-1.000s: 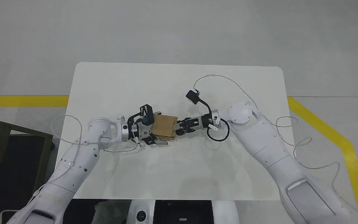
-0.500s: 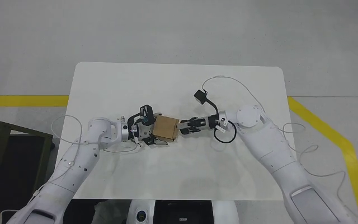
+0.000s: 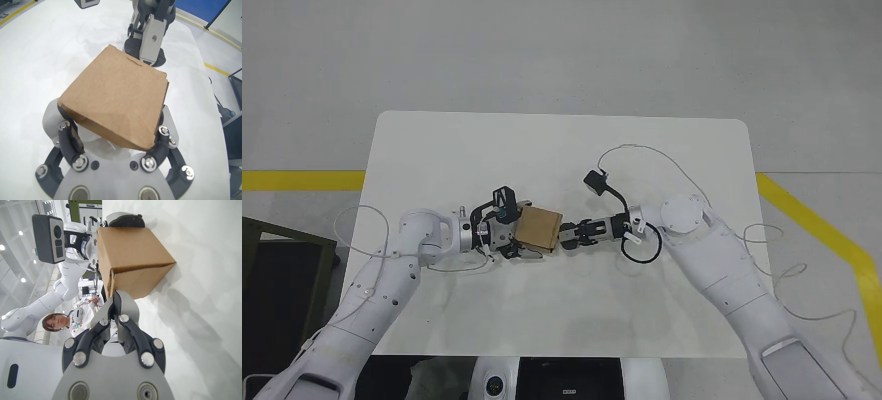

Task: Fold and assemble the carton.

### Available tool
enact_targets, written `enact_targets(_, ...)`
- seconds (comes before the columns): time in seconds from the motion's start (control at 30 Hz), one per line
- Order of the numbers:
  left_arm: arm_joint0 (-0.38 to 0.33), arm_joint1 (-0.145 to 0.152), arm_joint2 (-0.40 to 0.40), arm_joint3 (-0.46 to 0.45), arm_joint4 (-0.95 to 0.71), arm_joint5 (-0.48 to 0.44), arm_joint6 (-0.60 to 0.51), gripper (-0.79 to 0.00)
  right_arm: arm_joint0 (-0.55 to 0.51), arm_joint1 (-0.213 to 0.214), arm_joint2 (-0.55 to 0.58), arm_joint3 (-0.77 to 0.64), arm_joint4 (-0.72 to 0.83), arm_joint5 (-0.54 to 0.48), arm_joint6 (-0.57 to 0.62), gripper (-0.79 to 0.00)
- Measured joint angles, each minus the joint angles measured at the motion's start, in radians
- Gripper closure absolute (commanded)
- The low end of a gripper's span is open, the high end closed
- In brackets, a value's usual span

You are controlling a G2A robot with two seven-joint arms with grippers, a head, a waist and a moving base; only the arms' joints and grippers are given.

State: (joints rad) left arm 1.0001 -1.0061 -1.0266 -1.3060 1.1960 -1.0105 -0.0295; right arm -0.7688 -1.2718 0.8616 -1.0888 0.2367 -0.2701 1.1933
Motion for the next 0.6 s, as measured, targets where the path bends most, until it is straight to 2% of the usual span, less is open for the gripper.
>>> enact_targets(0.47,-0.004,-0.003,0.006,0.001,-0.003,-0.002,-0.004,-0.785,0.059,-0.032,-0.051,0.079,0.034,-0.042,0.005,0.000)
enact_targets(0.6,-0.006,-0.002,0.000,0.009,-0.009,-0.002,-0.004,-0.785,0.057,-0.024,-0.031,0.081,0.021,-0.036,0.006,-0.080)
